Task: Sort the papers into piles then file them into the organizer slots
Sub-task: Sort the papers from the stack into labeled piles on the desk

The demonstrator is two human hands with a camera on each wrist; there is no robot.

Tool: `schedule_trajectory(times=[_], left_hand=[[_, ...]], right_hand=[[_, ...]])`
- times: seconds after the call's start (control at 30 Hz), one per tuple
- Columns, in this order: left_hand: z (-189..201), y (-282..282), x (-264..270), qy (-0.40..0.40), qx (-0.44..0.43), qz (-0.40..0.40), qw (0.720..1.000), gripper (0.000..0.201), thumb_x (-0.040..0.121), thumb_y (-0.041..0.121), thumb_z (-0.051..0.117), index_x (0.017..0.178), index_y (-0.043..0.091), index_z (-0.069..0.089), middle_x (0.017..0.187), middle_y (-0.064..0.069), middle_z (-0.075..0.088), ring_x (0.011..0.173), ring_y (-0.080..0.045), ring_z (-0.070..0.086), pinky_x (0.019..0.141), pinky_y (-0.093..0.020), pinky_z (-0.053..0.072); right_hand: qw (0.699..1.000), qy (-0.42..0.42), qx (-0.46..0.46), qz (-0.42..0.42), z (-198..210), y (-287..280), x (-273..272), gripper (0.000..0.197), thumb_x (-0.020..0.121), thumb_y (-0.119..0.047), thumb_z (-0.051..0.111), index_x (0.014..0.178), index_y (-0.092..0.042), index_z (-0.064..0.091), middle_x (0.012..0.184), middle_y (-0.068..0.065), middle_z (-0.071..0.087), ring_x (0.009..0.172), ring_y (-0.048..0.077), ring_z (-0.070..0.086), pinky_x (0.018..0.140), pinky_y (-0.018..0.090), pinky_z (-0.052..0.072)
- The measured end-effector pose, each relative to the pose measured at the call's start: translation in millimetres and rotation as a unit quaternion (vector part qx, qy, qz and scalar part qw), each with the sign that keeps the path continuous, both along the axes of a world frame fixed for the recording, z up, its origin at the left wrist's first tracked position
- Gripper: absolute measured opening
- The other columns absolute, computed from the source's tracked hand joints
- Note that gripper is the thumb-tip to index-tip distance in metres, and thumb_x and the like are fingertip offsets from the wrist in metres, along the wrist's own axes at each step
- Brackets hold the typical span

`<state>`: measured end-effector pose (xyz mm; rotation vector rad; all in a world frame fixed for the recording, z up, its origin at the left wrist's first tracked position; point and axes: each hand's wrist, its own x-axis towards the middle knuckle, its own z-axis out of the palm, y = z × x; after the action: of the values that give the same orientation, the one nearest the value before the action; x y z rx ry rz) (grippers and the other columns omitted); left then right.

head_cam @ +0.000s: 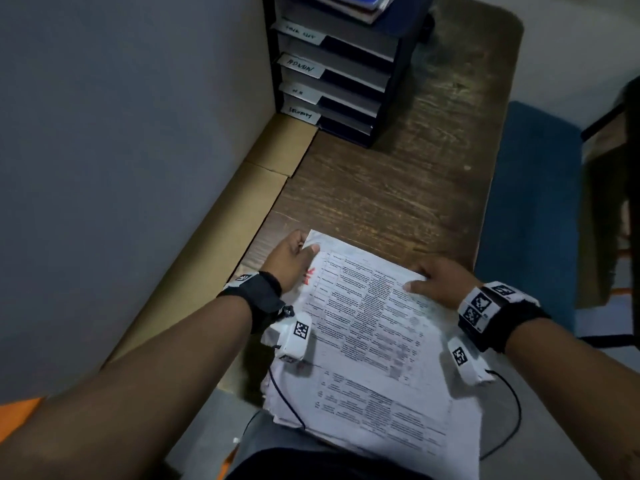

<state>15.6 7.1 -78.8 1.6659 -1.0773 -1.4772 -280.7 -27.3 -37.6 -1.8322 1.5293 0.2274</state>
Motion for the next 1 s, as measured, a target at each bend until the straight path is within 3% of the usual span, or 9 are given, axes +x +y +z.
schedule_trajectory(times=[0.2,0.3,0.4,0.5,0.57,0.7,0.8,0.9,1.0], left_hand=[[3,-50,4,-0.009,-0.019,0.025,0.999,0.011,0.103,0.023,0.050,0.099,0.013,0.049,0.073,-0.002,0.052,0.058,-0.011,0.048,0.048,-0.021,0.044],[7,-72,-3,0.009,-0.032,0.045,0.998,0.012,0.103,0.021,0.048,0.097,0.010,0.047,0.075,-0.004,0.050,0.060,-0.013,0.047,0.042,-0.015,0.042],[7,-89,-11,0.012,-0.041,0.053,0.998,0.017,0.104,0.022,0.047,0.088,0.015,0.044,0.073,0.001,0.047,0.060,-0.010,0.047,0.045,-0.014,0.044],[4,-98,-15,0.030,-0.015,0.034,0.999,0.029,0.100,0.034,0.055,0.119,0.013,0.048,0.099,-0.001,0.060,0.088,-0.013,0.060,0.072,-0.020,0.054],[-3,-93,-12,-0.011,0.005,-0.004,1.000,0.049,0.092,0.041,0.064,0.129,0.016,0.043,0.107,0.002,0.060,0.098,-0.012,0.059,0.083,-0.024,0.051],[-16,-59,4,-0.165,0.015,-0.091,0.982,0.028,0.090,0.028,0.070,0.104,0.013,0.052,0.088,0.004,0.058,0.077,-0.009,0.054,0.062,-0.015,0.037],[-20,-31,16,-0.196,0.023,-0.127,0.972,0.025,0.084,0.023,0.076,0.090,0.012,0.055,0.083,0.001,0.063,0.076,-0.015,0.058,0.064,-0.023,0.040],[-22,-9,24,-0.203,0.050,-0.137,0.968,0.022,0.083,0.019,0.078,0.085,0.013,0.057,0.081,0.000,0.065,0.070,-0.015,0.057,0.062,-0.025,0.042],[-22,6,32,-0.179,0.074,-0.115,0.974,0.018,0.086,0.015,0.074,0.083,0.012,0.056,0.078,-0.006,0.064,0.067,-0.020,0.059,0.062,-0.031,0.048]], right_hand=[[0.979,-0.010,0.029,-0.199,14,-16,-54,0.023,0.081,-0.019,0.078,0.098,-0.013,0.065,0.089,0.003,0.068,0.070,0.008,0.060,0.055,0.021,0.043],[0.903,-0.189,0.085,-0.376,16,-10,-55,0.015,0.090,0.004,0.061,0.102,-0.006,0.062,0.087,0.004,0.073,0.065,0.013,0.070,0.052,0.020,0.054],[0.902,-0.172,0.093,-0.385,3,4,-56,0.016,0.095,-0.002,0.055,0.102,-0.012,0.065,0.095,0.006,0.074,0.073,0.014,0.071,0.061,0.027,0.054],[0.907,-0.090,-0.002,-0.412,-8,0,-65,0.012,0.099,-0.018,0.053,0.094,-0.014,0.063,0.060,0.002,0.064,0.046,0.016,0.056,0.047,0.021,0.037],[0.892,-0.078,-0.035,-0.445,-15,-11,-73,0.015,0.098,-0.018,0.052,0.109,-0.013,0.061,0.074,0.011,0.062,0.055,0.023,0.053,0.047,0.024,0.035],[0.885,-0.047,-0.022,-0.462,-43,-26,-99,0.031,0.094,-0.022,0.057,0.122,-0.010,0.060,0.091,0.010,0.063,0.074,0.026,0.058,0.054,0.023,0.039],[0.896,-0.024,-0.003,-0.443,-56,-31,-111,0.031,0.093,-0.025,0.058,0.120,-0.009,0.061,0.076,0.003,0.064,0.066,0.023,0.057,0.057,0.025,0.041],[0.905,0.004,0.017,-0.426,-63,-32,-114,0.030,0.091,-0.027,0.058,0.115,-0.009,0.061,0.034,-0.012,0.052,0.037,0.010,0.055,0.049,0.023,0.036],[0.907,0.011,0.022,-0.419,-68,-33,-113,0.030,0.089,-0.025,0.058,0.113,-0.007,0.062,0.041,-0.007,0.057,0.046,0.017,0.057,0.050,0.023,0.039]])
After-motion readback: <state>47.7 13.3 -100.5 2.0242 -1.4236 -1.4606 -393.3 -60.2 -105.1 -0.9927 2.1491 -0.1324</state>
